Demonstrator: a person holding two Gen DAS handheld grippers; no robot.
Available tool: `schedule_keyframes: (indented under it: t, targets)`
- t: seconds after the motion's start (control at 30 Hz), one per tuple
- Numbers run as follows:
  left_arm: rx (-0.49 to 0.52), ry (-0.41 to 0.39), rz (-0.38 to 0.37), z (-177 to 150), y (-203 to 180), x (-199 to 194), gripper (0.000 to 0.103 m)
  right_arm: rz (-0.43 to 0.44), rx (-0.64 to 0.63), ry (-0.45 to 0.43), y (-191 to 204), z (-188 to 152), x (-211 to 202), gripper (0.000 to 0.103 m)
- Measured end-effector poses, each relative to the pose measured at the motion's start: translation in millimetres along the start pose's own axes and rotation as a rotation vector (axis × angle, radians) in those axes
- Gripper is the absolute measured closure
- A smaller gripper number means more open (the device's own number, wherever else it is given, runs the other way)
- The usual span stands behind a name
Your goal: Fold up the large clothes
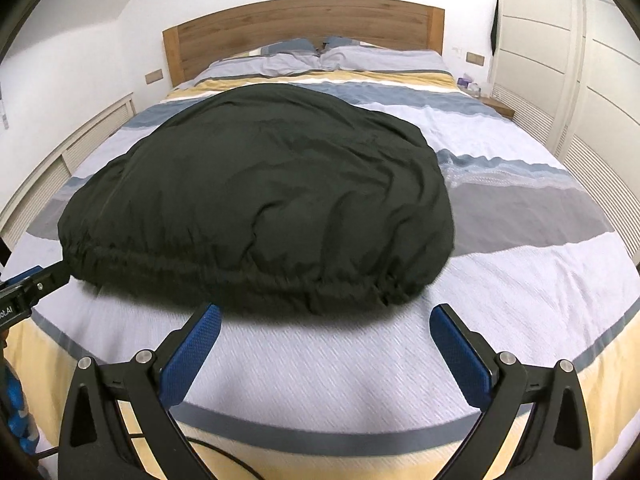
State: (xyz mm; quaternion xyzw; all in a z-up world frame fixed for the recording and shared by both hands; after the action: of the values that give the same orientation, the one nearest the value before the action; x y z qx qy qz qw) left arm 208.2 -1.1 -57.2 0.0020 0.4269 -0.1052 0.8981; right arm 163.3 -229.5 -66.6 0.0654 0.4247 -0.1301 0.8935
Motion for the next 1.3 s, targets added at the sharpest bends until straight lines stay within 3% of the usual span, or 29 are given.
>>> schedule_keyframes:
  t: [0.47,1.3]
  targets:
    - [0.060,0.001,0.025,-25.0,-15.0,-13.0,0.021,-0.009,0.025,0.009,-31.7,-25.7,-13.0,0.001]
    - [0.046,0.024,-0.017,-39.0,-9.0,-6.8,0.021,-0.020,0.012,0.004,-24.0,-36.4,-10.7,0.001]
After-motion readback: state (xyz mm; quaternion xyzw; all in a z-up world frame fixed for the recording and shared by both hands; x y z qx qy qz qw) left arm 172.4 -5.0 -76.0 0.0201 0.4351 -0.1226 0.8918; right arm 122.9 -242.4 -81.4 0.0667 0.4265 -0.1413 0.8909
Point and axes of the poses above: each gripper's, at about its wrist camera, not at the fingertips, and x roughly the way its jaws point, y to its left, z to its top, the point moved 5 cm from there along x, roughly the way its jaws point, and after that the axes turned 1 degree about y, right-handed, at the moved point
